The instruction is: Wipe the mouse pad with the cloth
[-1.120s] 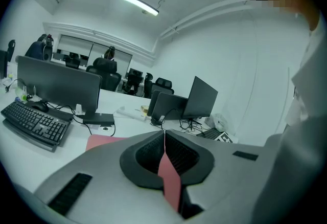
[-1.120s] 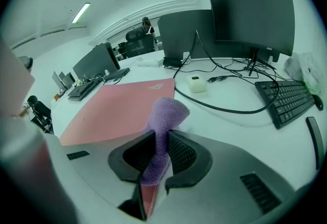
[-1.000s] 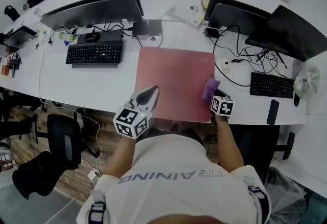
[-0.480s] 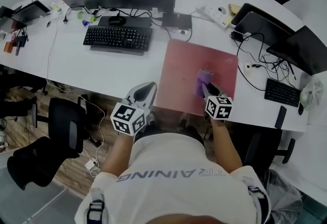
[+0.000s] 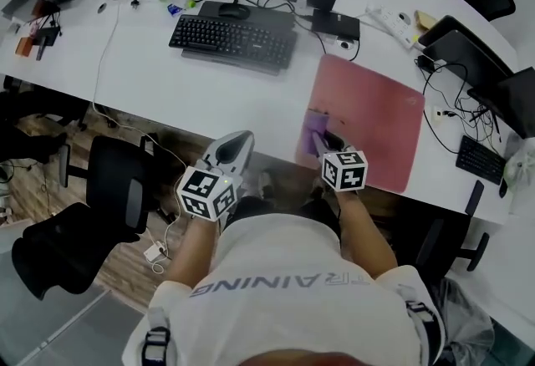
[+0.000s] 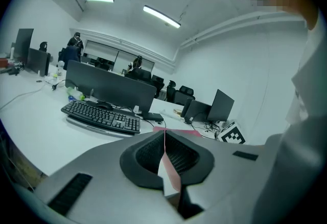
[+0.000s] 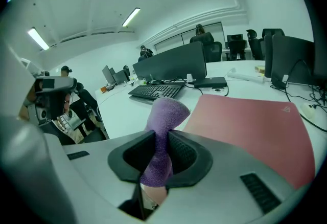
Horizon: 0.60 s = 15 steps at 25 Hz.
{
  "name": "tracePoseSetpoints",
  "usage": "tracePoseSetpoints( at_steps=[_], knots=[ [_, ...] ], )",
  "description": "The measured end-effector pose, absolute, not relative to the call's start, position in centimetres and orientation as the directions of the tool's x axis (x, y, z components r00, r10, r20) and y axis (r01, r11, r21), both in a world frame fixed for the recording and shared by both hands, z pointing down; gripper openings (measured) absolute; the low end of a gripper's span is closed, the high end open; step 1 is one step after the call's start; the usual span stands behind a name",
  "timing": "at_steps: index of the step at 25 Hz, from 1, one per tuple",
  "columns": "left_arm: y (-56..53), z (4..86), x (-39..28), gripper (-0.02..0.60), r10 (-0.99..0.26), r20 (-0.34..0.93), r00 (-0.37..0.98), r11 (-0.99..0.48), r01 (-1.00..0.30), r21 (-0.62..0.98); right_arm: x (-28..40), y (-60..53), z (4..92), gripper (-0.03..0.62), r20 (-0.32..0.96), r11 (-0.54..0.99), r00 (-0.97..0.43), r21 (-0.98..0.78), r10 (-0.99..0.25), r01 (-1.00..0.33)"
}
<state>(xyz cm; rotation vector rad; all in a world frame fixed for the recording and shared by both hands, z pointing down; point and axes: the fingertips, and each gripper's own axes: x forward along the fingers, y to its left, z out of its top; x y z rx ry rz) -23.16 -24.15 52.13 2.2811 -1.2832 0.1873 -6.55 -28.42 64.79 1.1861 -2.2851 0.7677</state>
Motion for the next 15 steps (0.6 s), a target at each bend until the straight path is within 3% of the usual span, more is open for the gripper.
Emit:
tracePoseSetpoints(
  at_steps=[7, 15],
  knots=[
    [-23.1, 53.8, -25.3, 0.032, -0.739, 0.382, 0.554, -0.426, -0.825, 0.372, -9.9, -26.6, 69.7, 0.091, 0.700, 0.492, -0.490, -0.223, -0.520, -0.842],
    [-23.2, 54.0, -22.5, 0.032, -0.705, 0.399, 0.586, -0.459, -0.806, 0.373, -8.3, -25.3, 73.0, 0.089, 0.754, 0.469, -0.447, -0.210, -0.482, -0.858]
  ],
)
